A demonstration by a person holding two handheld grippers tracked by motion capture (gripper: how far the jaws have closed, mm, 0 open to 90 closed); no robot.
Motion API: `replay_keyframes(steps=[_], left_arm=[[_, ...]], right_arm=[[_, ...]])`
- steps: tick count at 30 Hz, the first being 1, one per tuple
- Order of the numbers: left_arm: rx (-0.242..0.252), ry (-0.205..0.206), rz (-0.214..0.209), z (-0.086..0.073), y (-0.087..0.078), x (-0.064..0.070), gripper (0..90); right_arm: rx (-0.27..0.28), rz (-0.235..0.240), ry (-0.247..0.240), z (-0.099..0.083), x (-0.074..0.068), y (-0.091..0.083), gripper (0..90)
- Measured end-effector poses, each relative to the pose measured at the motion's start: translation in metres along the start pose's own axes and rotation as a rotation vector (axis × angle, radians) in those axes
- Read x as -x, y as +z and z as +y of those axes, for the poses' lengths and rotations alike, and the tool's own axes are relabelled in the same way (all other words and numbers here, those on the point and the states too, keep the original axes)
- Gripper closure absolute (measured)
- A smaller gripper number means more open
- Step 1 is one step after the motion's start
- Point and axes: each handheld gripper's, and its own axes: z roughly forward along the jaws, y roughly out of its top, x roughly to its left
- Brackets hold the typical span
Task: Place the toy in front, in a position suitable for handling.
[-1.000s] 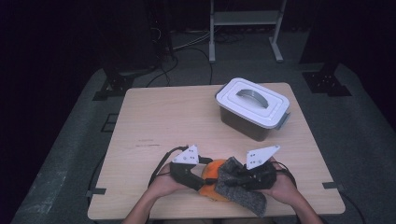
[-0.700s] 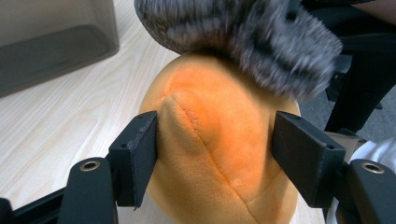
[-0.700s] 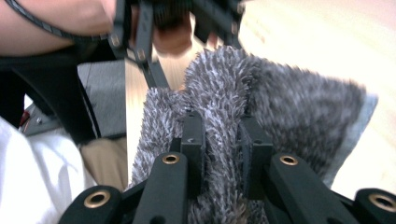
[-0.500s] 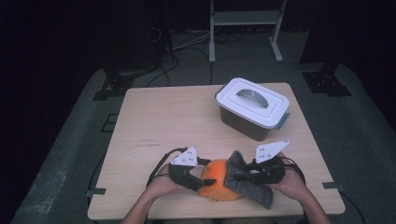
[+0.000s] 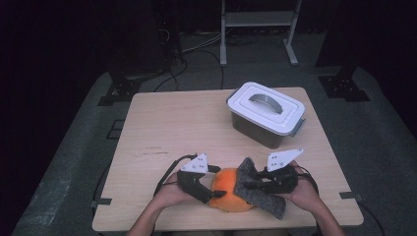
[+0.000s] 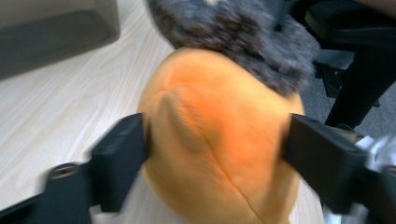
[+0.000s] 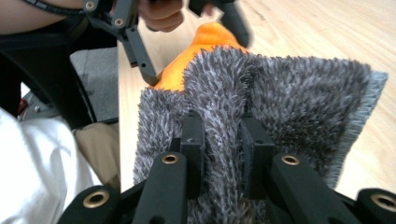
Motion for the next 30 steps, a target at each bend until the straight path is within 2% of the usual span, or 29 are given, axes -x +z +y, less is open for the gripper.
replay_keyframes(steps=[1, 3, 4, 6, 8, 9, 11, 12, 13, 18, 22, 24, 26, 28, 30], left_arm=[[-0.009, -0.007, -0.009, 0.000, 0.003, 0.001, 12.3], [-0.015, 0.005, -0.001, 0.001, 0.006, 0.004, 12.6], [-0.021, 0.021, 0.012, 0.002, 0.005, 0.005, 16.3], [-0.017, 0.062, 0.036, 0.004, 0.002, 0.007, 29.3], [0.010, 0.128, 0.068, 0.005, 0.000, 0.011, 39.1], [0.007, 0.171, 0.092, 0.007, 0.000, 0.013, 40.8], [0.022, 0.226, 0.142, 0.010, -0.001, 0.016, 42.4], [0.023, 0.246, 0.149, 0.009, -0.002, 0.015, 42.6], [0.019, 0.249, 0.144, 0.008, -0.003, 0.013, 42.6], [0.019, 0.222, 0.114, -0.003, -0.009, 0.003, 42.7], [0.032, 0.210, 0.098, -0.009, -0.011, 0.002, 41.9], [0.036, 0.197, 0.088, -0.009, -0.011, 0.001, 40.9], [0.030, 0.174, 0.079, -0.007, -0.011, 0.000, 37.2], [0.018, 0.124, 0.071, -0.005, -0.011, -0.002, 27.8], [0.048, 0.076, 0.054, -0.004, -0.012, -0.006, 19.4]], right_arm=[[-0.006, 0.003, -0.010, 0.000, -0.002, 0.001, 73.3], [-0.013, -0.009, -0.022, 0.003, -0.005, 0.002, 73.3], [-0.013, -0.017, -0.029, 0.005, -0.006, 0.001, 73.5], [0.032, -0.023, -0.014, 0.009, -0.005, -0.001, 73.9], [0.081, -0.028, -0.009, 0.013, -0.004, -0.005, 73.9], [0.098, -0.040, -0.004, 0.016, -0.003, -0.006, 74.1], [0.103, -0.067, -0.015, 0.021, -0.003, -0.008, 74.0], [0.104, -0.081, -0.018, 0.021, -0.004, -0.008, 73.9], [0.104, -0.081, -0.018, 0.021, -0.003, -0.007, 73.8], [0.063, -0.066, 0.002, 0.007, 0.007, -0.001, 73.4], [0.025, -0.077, 0.026, -0.005, 0.011, -0.007, 73.2], [0.046, -0.076, 0.042, -0.007, 0.012, -0.012, 73.4], [0.067, -0.069, 0.047, -0.004, 0.012, -0.011, 73.5], [0.051, -0.072, 0.023, 0.000, 0.009, -0.005, 73.5], [0.041, -0.075, -0.003, 0.003, 0.007, 0.001, 73.5]])
